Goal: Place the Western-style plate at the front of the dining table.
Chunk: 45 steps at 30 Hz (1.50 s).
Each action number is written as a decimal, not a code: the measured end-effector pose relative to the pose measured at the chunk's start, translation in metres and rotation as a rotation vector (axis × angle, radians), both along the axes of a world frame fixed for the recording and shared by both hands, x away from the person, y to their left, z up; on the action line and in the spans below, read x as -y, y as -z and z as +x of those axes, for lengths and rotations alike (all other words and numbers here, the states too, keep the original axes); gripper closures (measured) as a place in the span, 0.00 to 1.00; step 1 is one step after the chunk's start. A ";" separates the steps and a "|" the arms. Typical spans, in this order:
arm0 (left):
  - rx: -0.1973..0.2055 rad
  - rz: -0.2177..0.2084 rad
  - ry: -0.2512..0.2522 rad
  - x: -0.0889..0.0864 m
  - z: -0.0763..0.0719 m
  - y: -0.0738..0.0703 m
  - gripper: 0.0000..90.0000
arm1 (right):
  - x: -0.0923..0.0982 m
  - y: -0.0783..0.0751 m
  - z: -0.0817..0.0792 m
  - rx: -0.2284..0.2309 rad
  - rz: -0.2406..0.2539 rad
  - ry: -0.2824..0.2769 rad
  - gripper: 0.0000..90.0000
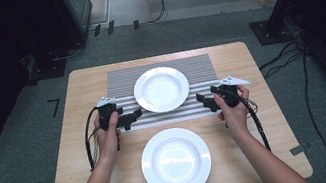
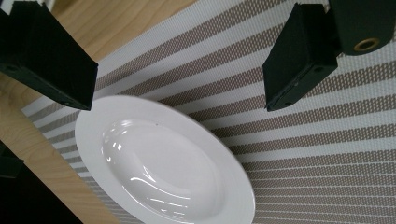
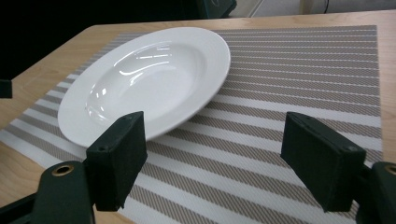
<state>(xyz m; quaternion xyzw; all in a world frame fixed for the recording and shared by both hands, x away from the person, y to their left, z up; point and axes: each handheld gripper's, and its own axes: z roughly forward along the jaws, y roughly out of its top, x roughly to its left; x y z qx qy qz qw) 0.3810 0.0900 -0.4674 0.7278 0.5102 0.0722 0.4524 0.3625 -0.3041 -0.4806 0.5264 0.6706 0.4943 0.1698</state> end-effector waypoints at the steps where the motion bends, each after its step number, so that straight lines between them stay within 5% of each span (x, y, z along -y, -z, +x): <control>1: 0.001 -0.003 0.001 -0.001 -0.003 0.000 0.11 | 0.002 0.000 -0.003 0.003 -0.008 0.002 0.25; 5: 0.002 0.019 0.058 -0.005 -0.014 0.003 0.01 | 0.010 0.002 -0.015 0.000 -0.025 -0.006 0.25; 8: 0.013 0.050 0.039 -0.007 -0.023 0.004 0.01 | 0.016 0.003 -0.024 -0.002 -0.025 -0.007 0.24; 22: 0.034 0.048 0.057 -0.027 -0.063 0.011 0.01 | 0.038 0.010 -0.063 -0.013 -0.044 -0.021 0.22; 32: 0.014 0.050 0.018 -0.055 -0.091 0.026 0.01 | 0.057 0.010 -0.091 -0.036 -0.070 -0.025 0.22; 38: -0.006 0.039 -0.018 -0.079 -0.108 0.034 0.01 | 0.079 0.016 -0.109 -0.070 -0.038 0.013 0.21; 45: -0.017 0.043 -0.074 -0.113 -0.131 0.038 0.01 | 0.095 0.023 -0.126 -0.092 -0.067 0.031 0.21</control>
